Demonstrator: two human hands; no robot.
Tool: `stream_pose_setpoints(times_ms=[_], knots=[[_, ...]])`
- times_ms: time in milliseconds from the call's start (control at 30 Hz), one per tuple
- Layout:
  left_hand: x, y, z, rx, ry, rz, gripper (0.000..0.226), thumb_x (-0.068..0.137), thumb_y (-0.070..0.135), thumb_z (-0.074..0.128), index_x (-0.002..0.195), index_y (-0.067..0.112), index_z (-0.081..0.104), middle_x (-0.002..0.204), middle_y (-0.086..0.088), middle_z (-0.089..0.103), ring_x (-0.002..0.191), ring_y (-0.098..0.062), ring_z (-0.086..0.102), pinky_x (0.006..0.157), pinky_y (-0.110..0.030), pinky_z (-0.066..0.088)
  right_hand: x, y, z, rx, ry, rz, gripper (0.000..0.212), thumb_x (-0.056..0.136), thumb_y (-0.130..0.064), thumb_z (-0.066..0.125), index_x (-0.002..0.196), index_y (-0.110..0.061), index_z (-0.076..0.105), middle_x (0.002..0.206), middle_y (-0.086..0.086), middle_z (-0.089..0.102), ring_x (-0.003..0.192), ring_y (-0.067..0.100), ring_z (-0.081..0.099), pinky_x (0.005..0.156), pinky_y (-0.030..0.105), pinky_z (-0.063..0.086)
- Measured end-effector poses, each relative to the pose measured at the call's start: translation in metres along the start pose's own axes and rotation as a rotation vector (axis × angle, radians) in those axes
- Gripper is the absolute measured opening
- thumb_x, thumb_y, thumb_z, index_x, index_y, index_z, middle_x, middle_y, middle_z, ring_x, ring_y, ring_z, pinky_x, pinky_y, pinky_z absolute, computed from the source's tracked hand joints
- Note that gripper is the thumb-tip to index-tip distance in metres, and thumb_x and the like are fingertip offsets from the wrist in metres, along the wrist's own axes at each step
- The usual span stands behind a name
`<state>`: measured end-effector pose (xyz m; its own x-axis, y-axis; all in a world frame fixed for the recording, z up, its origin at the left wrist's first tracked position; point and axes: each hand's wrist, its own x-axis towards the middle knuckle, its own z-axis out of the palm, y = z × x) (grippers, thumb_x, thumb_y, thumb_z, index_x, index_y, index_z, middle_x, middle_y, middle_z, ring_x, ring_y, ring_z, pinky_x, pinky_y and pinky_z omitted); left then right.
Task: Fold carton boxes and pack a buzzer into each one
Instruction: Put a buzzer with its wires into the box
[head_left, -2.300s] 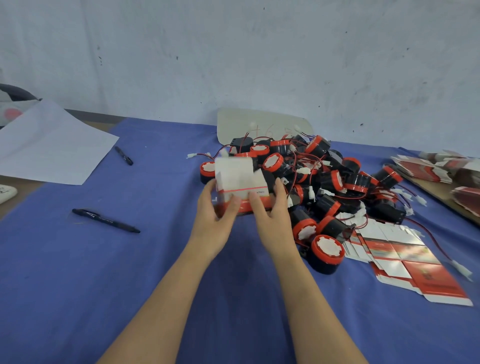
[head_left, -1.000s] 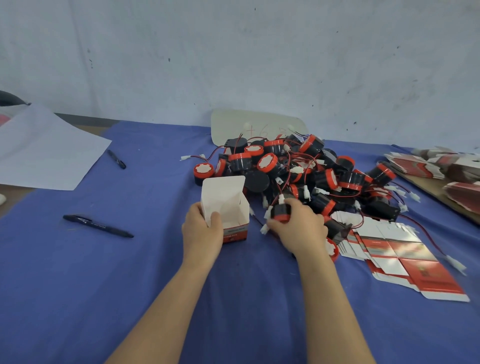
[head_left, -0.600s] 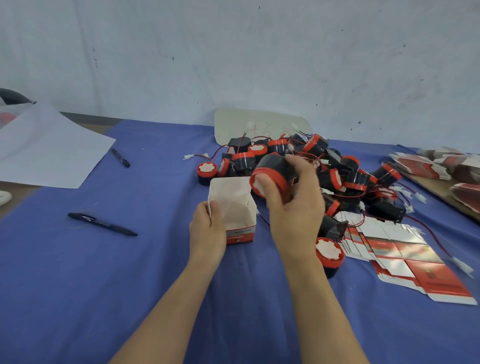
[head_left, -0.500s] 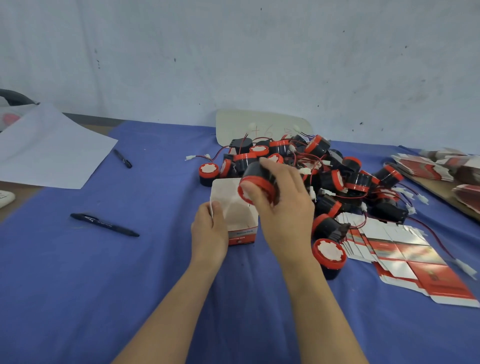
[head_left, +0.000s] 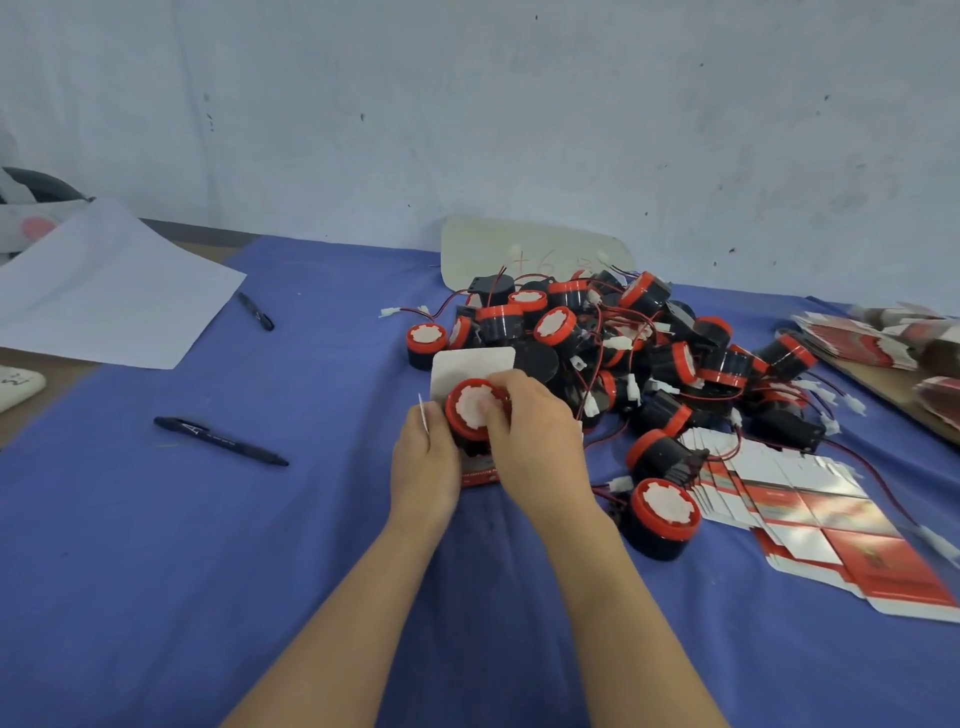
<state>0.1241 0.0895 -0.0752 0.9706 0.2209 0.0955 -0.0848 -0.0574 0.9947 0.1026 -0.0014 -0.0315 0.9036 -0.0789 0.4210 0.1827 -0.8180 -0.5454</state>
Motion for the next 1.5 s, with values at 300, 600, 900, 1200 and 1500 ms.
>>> stream_pose_setpoints(times_ms=[300, 600, 900, 1200, 1500], knots=[[0.000, 0.002, -0.001, -0.050, -0.008, 0.018, 0.038, 0.103, 0.042, 0.024, 0.101, 0.021, 0.055, 0.094, 0.004, 0.062, 0.086, -0.011, 0.059, 0.072, -0.023, 0.046, -0.009, -0.009, 0.012, -0.080, -0.110, -0.046, 0.052, 0.101, -0.036, 0.037, 0.147, -0.012, 0.028, 0.152, 0.002, 0.025, 0.131, 0.023, 0.038, 0.098, 0.026, 0.032], [0.013, -0.005, 0.001, -0.105, -0.003, -0.085, 0.028, 0.101, 0.037, 0.037, 0.099, 0.021, 0.060, 0.099, -0.002, 0.067, 0.080, -0.008, 0.062, 0.062, -0.019, 0.047, -0.008, 0.000, 0.013, -0.102, -0.119, -0.055, 0.069, 0.092, -0.043, 0.055, 0.148, -0.016, 0.026, 0.142, 0.001, 0.035, 0.127, 0.022, 0.041, 0.095, 0.027, 0.038], [0.013, 0.000, 0.003, -0.099, -0.061, -0.086, 0.016, 0.100, 0.036, 0.042, 0.099, 0.025, 0.054, 0.085, 0.012, 0.060, 0.074, -0.003, 0.060, 0.055, -0.012, 0.043, -0.003, 0.006, 0.006, 0.039, -0.153, -0.063, 0.049, 0.094, -0.030, 0.056, 0.139, -0.015, 0.043, 0.137, 0.001, 0.046, 0.120, 0.021, 0.049, 0.098, 0.034, 0.042], [0.005, -0.003, -0.001, -0.118, -0.041, 0.003, 0.026, 0.103, 0.035, 0.035, 0.096, 0.028, 0.059, 0.090, 0.009, 0.063, 0.078, -0.004, 0.061, 0.058, -0.009, 0.048, -0.002, -0.002, 0.016, 0.001, -0.017, -0.063, 0.044, 0.092, -0.032, 0.058, 0.132, -0.016, 0.047, 0.131, -0.001, 0.047, 0.114, 0.018, 0.050, 0.084, 0.020, 0.036], [0.008, -0.007, 0.001, -0.028, -0.053, 0.036, 0.028, 0.104, 0.034, 0.033, 0.102, 0.025, 0.059, 0.099, 0.006, 0.064, 0.084, -0.003, 0.060, 0.067, -0.014, 0.047, -0.003, 0.002, 0.008, 0.066, -0.262, -0.112, 0.035, 0.094, -0.016, 0.053, 0.129, -0.015, 0.049, 0.133, 0.002, 0.049, 0.118, 0.020, 0.050, 0.092, 0.030, 0.046]])
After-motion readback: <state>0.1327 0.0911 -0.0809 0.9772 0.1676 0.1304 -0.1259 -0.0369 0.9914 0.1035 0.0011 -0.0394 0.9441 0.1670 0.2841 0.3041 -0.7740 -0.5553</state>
